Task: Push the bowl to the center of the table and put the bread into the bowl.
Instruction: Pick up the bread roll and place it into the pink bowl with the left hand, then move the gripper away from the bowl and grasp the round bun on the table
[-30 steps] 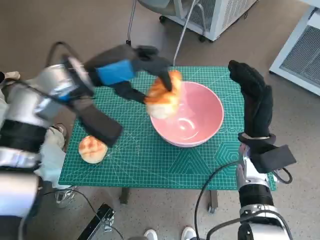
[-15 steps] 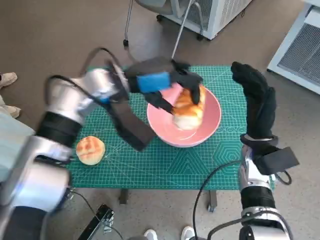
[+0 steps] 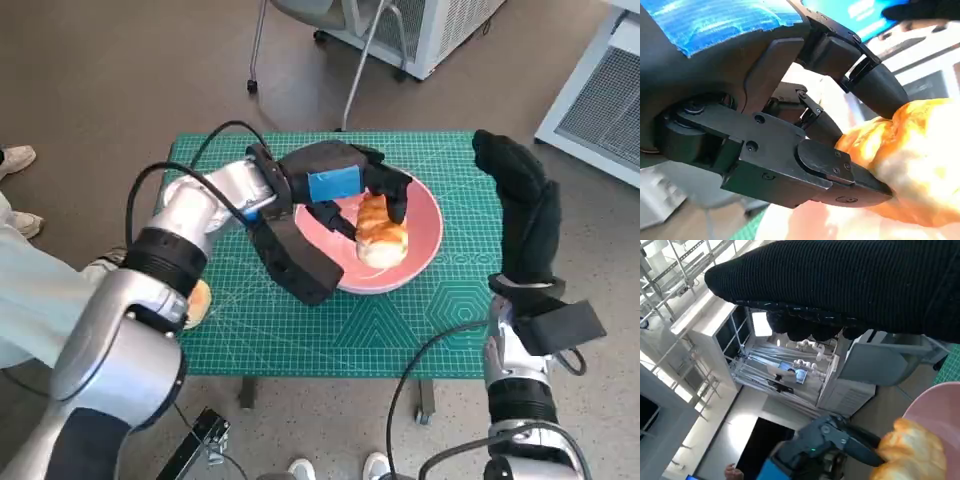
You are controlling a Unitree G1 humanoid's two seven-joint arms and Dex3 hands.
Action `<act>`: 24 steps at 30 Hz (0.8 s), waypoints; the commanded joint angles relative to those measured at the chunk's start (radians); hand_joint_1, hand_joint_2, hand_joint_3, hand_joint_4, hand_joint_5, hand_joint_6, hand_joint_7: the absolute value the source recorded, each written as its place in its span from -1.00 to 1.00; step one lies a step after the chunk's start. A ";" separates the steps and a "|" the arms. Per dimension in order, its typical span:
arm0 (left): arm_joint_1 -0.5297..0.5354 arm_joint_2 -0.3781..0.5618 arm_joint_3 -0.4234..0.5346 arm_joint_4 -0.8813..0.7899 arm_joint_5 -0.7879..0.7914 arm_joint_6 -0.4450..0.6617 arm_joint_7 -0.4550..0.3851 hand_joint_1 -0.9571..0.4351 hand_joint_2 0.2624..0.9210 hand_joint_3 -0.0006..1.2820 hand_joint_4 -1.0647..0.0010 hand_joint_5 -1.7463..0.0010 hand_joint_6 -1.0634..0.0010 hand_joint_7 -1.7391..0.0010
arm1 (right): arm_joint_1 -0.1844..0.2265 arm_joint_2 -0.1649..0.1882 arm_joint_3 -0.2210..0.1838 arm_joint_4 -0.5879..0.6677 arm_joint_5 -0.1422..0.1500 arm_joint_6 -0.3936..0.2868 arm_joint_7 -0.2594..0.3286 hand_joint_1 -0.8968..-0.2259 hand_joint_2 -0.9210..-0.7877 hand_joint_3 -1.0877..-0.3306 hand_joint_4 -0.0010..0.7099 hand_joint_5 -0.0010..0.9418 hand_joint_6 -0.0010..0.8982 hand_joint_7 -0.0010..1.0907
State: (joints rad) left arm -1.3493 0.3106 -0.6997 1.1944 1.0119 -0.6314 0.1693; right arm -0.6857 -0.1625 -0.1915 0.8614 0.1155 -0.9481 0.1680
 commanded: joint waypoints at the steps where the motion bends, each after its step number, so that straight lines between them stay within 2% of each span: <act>1: -0.020 -0.011 0.000 -0.011 -0.025 0.097 -0.148 0.28 0.98 -0.86 0.48 0.56 0.33 0.40 | 0.028 -0.006 -0.003 -0.003 0.006 0.023 0.004 -0.18 -1.00 -0.02 0.18 -0.96 -0.70 0.32; 2: -0.019 -0.013 0.001 -0.017 -0.027 0.118 -0.179 0.24 0.96 -0.90 0.61 0.72 0.42 0.54 | 0.029 -0.005 -0.003 -0.004 0.008 0.024 0.005 -0.18 -1.00 -0.02 0.19 -0.96 -0.70 0.31; 5: -0.019 -0.009 0.003 -0.054 -0.032 0.166 -0.260 0.17 0.92 -0.95 0.78 0.91 0.53 0.72 | 0.032 -0.001 -0.002 -0.016 0.012 0.030 0.007 -0.18 -1.00 -0.02 0.19 -0.96 -0.70 0.31; 9: -0.005 0.022 0.018 -0.106 -0.045 0.167 -0.275 0.17 0.90 -0.97 0.82 0.97 0.55 0.79 | 0.032 0.005 -0.001 -0.019 0.022 0.035 0.016 -0.15 -1.00 -0.02 0.19 -0.96 -0.69 0.31; 14: 0.012 0.072 0.036 -0.147 -0.067 0.126 -0.247 0.21 0.87 -0.99 0.72 0.96 0.46 0.80 | 0.025 0.015 -0.001 -0.015 0.030 0.041 0.022 -0.15 -1.00 -0.02 0.20 -0.97 -0.69 0.30; 24: 0.039 0.223 0.079 -0.255 -0.101 0.001 -0.212 0.23 0.87 -1.00 0.47 0.92 0.27 0.77 | 0.013 0.034 0.010 -0.002 0.012 0.022 0.011 -0.09 -1.00 -0.05 0.19 -0.97 -0.70 0.31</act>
State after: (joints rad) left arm -1.3336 0.4683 -0.6440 0.9812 0.9319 -0.5912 -0.0543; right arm -0.6855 -0.1423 -0.1878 0.8414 0.1319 -0.9266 0.1804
